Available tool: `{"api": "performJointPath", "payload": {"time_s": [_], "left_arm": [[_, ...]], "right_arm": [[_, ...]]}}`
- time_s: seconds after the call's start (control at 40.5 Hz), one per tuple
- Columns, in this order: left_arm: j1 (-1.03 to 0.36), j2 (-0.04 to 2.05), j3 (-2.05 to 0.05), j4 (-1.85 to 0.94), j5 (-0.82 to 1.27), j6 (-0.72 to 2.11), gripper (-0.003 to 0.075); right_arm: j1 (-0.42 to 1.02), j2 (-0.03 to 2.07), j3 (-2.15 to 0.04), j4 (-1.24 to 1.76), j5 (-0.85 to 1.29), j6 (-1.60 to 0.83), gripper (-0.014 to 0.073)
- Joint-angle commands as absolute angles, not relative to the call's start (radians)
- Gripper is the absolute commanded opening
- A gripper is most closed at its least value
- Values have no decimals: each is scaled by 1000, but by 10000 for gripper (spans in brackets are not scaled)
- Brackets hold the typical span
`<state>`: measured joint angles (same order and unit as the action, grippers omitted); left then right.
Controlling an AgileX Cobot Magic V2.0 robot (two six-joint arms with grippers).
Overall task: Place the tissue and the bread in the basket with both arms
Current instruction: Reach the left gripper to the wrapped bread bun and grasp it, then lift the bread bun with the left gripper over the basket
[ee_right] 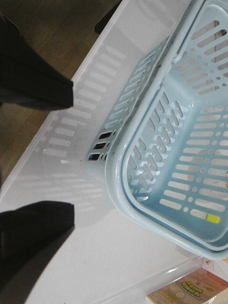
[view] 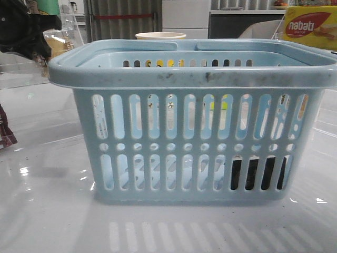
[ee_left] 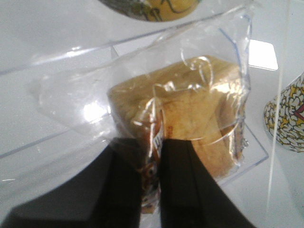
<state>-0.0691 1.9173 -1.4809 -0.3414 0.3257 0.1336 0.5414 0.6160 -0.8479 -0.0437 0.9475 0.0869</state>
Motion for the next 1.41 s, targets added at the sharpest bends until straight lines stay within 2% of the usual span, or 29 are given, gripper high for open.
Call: {"api": "performJointPath", "payload": {"time_s": [0.0,0.618,0.766,1.014,1.162,1.384], "left_arm": [[-75,1832,-1514,-357,308,127,94],[-108,1591,-1514,-377,477,127,93],[-184,1522,-1514,-377,539,144,93],[-376,1482,-1513,-377,653,341,93],[-488,1512,-1502,-377,668,364,93],[-576,1610,-1502,-377,668,364,99]], "right_arm": [[537,617,-875,-60,880,82,521],[537,617,-875,-60,880,82,521],[537,617,-875,-60,880,82,521],[537,617,-875,-60,880,82,521],[537,617,-875,-60,880,82,521],[537,617,-875,-60,880,82,521]]}}
